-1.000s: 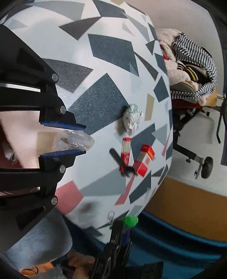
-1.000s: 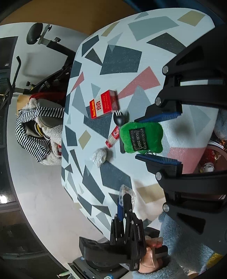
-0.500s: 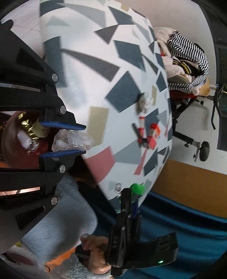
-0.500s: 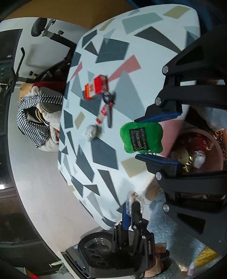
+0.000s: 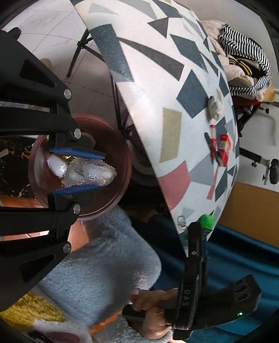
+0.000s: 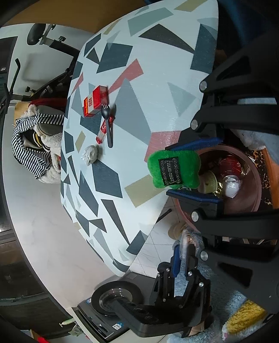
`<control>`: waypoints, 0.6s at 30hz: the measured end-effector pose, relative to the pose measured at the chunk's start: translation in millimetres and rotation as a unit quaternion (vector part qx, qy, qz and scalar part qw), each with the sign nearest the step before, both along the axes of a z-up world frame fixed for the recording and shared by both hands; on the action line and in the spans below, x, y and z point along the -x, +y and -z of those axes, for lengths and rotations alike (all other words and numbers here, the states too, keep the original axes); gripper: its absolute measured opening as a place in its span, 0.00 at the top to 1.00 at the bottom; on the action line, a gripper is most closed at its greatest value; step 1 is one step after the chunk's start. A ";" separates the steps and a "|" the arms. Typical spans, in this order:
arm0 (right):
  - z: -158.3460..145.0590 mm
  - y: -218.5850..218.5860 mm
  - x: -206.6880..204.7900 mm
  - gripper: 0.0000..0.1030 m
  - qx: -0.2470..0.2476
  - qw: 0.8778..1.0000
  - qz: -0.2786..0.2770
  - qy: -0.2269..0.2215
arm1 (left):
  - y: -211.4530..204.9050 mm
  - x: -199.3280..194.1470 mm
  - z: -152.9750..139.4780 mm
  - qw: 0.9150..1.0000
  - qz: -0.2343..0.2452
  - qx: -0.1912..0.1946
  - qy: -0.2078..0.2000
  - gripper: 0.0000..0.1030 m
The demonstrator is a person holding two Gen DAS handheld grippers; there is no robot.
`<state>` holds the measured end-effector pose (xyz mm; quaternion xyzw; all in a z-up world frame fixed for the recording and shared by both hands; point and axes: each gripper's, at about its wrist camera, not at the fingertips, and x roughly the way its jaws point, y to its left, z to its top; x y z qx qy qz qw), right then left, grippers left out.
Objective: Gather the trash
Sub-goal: 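Carry both items to the bin and open the left gripper to drop the bag, then lower the green plush into the bin and open the right gripper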
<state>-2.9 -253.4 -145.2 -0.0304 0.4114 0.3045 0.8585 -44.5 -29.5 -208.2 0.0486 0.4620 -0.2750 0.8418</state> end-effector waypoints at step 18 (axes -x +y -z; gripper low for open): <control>21.1 6.3 14.1 0.64 0.012 1.000 -0.008 0.028 | 33.2 0.5 -34.7 0.997 -0.057 -0.001 -0.055 0.13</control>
